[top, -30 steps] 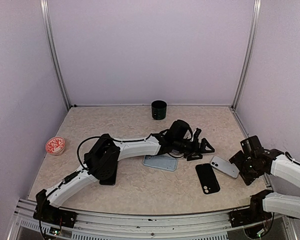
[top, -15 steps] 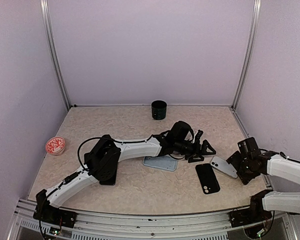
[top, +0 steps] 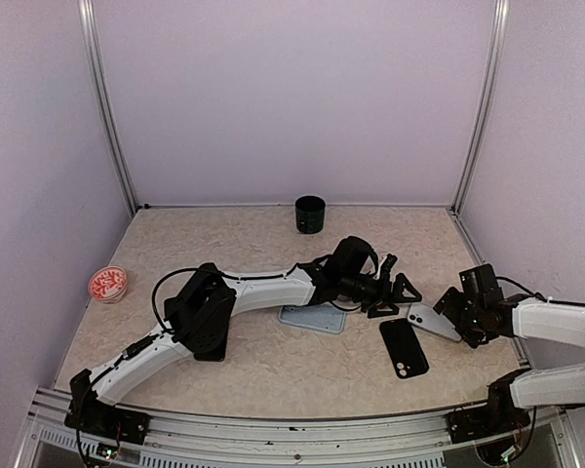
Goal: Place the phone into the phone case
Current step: Pick up the phone from the center of the board.
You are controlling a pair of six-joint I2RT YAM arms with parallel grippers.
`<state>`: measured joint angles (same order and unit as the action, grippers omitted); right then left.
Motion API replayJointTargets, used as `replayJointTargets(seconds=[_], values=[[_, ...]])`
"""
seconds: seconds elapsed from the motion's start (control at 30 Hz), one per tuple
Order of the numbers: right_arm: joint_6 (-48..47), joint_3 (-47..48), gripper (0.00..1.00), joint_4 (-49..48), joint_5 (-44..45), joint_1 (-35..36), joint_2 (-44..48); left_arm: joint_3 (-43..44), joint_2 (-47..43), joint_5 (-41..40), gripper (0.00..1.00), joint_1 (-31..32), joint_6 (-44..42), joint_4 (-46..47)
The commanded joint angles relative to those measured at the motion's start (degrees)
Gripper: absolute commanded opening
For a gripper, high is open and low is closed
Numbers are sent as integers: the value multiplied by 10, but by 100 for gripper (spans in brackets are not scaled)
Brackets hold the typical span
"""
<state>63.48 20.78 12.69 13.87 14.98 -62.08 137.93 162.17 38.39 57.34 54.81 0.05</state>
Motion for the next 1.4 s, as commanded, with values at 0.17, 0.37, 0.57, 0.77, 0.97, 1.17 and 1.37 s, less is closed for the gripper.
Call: replayJointTargets(seconds=[0.17, 0.37, 0.57, 0.77, 0.97, 1.17, 1.37], values=[[-51, -3, 99, -53, -47, -6, -62, 8, 45, 11, 99, 2, 18, 17], [-67, 1, 98, -76, -60, -5, -74, 11, 57, 18, 99, 1, 34, 38], [-80, 4, 98, -95, -74, -4, -84, 9, 60, 22, 99, 1, 34, 30], [-89, 2, 98, -119, -86, 0, -91, -16, 48, 20, 97, 4, 25, 11], [-93, 4, 98, -124, -94, 5, -106, -115, 3, -21, 99, -1, 55, 35], [-96, 4, 98, -114, -85, 7, -101, -111, -22, -66, 99, 1, 67, -8], [-107, 4, 98, -111, -77, 7, -83, -90, -18, -71, 99, 4, 88, -24]])
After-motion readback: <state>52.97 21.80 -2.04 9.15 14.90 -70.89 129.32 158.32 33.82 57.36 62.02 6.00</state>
